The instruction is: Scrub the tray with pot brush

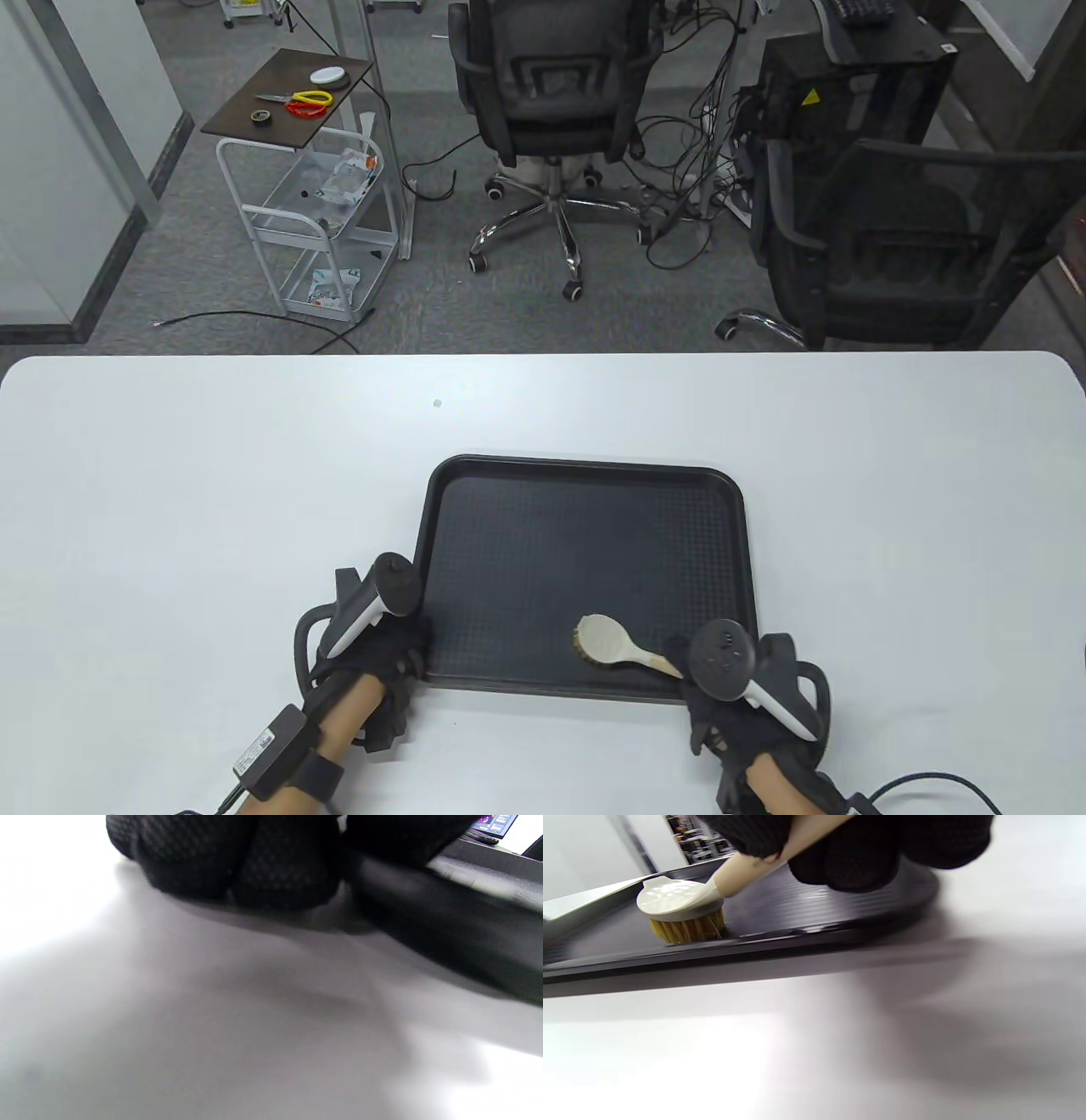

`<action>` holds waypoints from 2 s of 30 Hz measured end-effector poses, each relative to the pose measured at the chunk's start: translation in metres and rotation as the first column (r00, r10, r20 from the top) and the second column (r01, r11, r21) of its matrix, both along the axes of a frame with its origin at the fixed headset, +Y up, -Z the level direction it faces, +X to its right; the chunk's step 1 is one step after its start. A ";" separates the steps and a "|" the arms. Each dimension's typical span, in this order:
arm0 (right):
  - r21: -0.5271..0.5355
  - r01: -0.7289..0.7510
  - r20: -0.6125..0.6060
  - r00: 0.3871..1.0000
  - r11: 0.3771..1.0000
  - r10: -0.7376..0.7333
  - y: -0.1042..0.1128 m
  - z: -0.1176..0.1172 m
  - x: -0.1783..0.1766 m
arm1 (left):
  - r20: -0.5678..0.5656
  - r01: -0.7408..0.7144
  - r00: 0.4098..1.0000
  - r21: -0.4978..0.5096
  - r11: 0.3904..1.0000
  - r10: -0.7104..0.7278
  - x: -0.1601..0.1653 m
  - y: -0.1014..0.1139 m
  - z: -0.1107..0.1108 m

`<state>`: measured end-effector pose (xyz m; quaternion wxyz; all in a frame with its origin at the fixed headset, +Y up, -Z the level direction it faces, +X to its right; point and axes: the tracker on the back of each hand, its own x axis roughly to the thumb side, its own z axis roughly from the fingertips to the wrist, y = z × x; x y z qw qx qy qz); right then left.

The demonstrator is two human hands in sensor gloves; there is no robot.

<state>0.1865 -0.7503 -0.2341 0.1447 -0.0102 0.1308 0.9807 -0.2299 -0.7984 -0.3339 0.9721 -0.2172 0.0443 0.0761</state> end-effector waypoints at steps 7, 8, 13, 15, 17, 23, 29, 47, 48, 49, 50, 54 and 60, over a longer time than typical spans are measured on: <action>0.005 -0.020 0.149 0.989 1.000 0.019 0.005 0.022 0.068 | -0.003 -0.006 1.000 -0.003 1.000 0.006 -0.001 0.000 0.000; 0.008 -0.027 0.157 0.987 1.000 0.025 0.005 0.022 0.071 | -0.003 -0.004 1.000 -0.002 1.000 0.004 0.000 0.000 0.000; 0.032 -0.059 0.156 0.986 0.998 0.053 0.015 0.024 0.078 | -0.006 -0.001 1.000 0.000 1.000 0.001 0.000 0.000 0.000; 0.070 -0.012 0.152 0.988 0.997 0.002 0.019 0.023 0.075 | -0.006 0.001 1.000 0.000 1.000 -0.001 0.000 0.000 0.000; 0.145 0.055 0.118 0.990 0.988 -0.073 0.026 0.021 0.068 | -0.006 0.001 1.000 0.000 1.000 -0.001 0.000 0.000 0.000; 0.304 0.157 0.025 0.985 0.939 -0.173 0.036 0.013 0.044 | -0.008 0.002 1.000 -0.002 1.000 -0.002 0.000 0.000 0.000; 0.400 0.231 -0.076 0.973 0.887 -0.219 0.019 0.014 0.028 | -0.013 0.016 1.000 -0.022 1.000 -0.016 0.002 0.001 -0.002; 0.455 0.287 -0.142 0.958 0.843 -0.250 0.016 0.026 0.027 | -0.175 0.106 0.977 -0.088 0.990 -0.120 0.000 0.002 -0.061; 0.454 0.288 -0.142 0.958 0.843 -0.250 0.017 0.026 0.027 | -0.189 0.110 0.974 -0.088 0.990 -0.125 0.000 0.002 -0.067; 0.454 0.292 -0.140 0.956 0.842 -0.256 0.017 0.026 0.028 | -0.205 0.103 0.972 -0.086 0.991 -0.119 -0.001 0.002 -0.072; 0.453 0.293 -0.139 0.956 0.842 -0.258 0.017 0.025 0.028 | -0.214 0.105 0.969 -0.086 0.991 -0.121 -0.001 0.002 -0.077; 0.439 0.299 -0.144 0.954 0.847 -0.262 0.016 0.025 0.028 | -0.246 0.132 0.957 -0.111 0.985 -0.156 -0.002 0.002 -0.097; 0.415 0.303 -0.155 0.953 0.858 -0.262 0.014 0.023 0.026 | -0.269 0.151 0.948 -0.098 0.984 -0.172 -0.001 0.003 -0.099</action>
